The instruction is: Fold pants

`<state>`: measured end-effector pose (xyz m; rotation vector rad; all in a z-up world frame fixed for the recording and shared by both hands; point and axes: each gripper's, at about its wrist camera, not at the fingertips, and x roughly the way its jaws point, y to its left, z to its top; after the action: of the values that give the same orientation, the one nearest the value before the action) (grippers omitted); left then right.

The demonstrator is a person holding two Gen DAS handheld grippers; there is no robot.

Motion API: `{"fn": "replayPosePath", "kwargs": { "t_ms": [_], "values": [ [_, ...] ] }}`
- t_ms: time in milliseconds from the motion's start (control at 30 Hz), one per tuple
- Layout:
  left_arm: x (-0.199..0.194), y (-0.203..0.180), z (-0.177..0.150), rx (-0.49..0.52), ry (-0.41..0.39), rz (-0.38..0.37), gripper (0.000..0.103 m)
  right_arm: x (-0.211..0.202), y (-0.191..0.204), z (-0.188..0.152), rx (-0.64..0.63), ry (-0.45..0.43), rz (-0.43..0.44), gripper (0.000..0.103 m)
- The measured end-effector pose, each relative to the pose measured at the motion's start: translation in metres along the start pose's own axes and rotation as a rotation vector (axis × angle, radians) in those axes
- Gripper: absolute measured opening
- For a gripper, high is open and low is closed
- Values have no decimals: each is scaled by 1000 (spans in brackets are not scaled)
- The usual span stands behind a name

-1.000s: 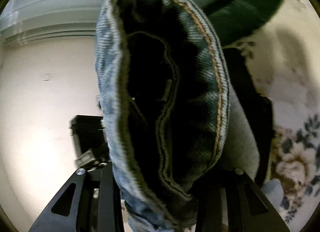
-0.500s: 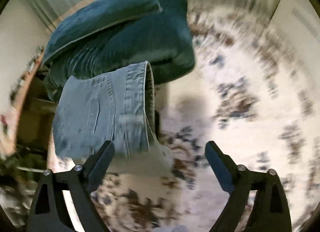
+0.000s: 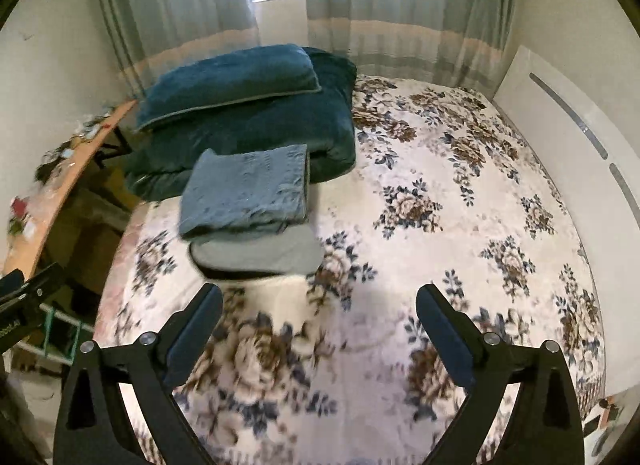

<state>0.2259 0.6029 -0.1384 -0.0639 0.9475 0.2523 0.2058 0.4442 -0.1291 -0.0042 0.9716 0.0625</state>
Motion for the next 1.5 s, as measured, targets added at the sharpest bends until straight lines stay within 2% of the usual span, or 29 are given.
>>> {"fn": "replayPosePath", "kwargs": {
  "t_ms": [133, 267, 400, 533, 700, 933, 1033, 1133, 1200, 1500],
  "values": [
    [-50, 3, -18, 4, -39, -41, 95, -58, -6, -22, -3, -20, -5, 99],
    [-91, 12, -29, 9, -72, -73, 95, -130, -1, -44, -13, -83, -42, 99],
    [-131, 16, -41, 68, -110, -125, 95, -203, 7, -69, -12, -150, -62, 99],
    [-151, 18, -50, 109, -129, -131, 95, -259, 16, -91, 4, -214, -87, 99],
    [-161, 17, -53, 122, -118, -138, 95, -296, 17, -99, 10, -235, -105, 99],
    [-168, 16, -55, 63, -153, -116, 95, -311, 11, -97, -24, -249, -57, 99],
    [-159, 14, -52, 51, -152, -102, 95, -300, 8, -89, -29, -231, -37, 99],
    [-144, 13, -44, 38, -152, -92, 95, -289, 8, -80, -37, -228, -42, 99],
    [-137, 12, -39, 31, -157, -79, 100, -282, 9, -73, -47, -237, -52, 99],
    [-109, 10, -19, 15, -150, -50, 101, -231, 5, -42, -48, -214, -65, 102]
  ]
}}
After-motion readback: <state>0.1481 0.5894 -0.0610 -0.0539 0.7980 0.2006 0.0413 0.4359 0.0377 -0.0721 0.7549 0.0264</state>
